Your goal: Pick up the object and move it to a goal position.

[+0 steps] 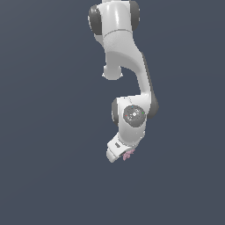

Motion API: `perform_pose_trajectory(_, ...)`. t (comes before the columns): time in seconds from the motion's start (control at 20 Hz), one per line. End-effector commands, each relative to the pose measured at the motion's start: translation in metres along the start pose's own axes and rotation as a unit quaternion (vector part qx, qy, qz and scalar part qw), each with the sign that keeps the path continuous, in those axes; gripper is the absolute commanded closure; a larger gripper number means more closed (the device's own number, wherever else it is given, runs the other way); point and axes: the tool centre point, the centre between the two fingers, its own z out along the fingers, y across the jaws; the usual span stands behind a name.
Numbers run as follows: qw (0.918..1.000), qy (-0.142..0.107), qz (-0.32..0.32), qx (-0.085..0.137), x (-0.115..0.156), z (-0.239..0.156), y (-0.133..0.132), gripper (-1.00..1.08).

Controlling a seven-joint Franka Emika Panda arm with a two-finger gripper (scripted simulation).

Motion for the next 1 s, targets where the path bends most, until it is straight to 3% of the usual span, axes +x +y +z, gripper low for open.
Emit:
perform_pose_trajectory(0.0,1.0,0.0,0.001,-0.001,-0.008,-0.009,0.009,1.08)
perform_pose_trajectory(0.6,1.0,0.0,0.001,-0.001,-0.07,-0.081,0.073,1.08)
perform_pose_trajectory(0.95,1.0,0.001,0.001,0.0,-0.084,-0.099,0.09,1.08)
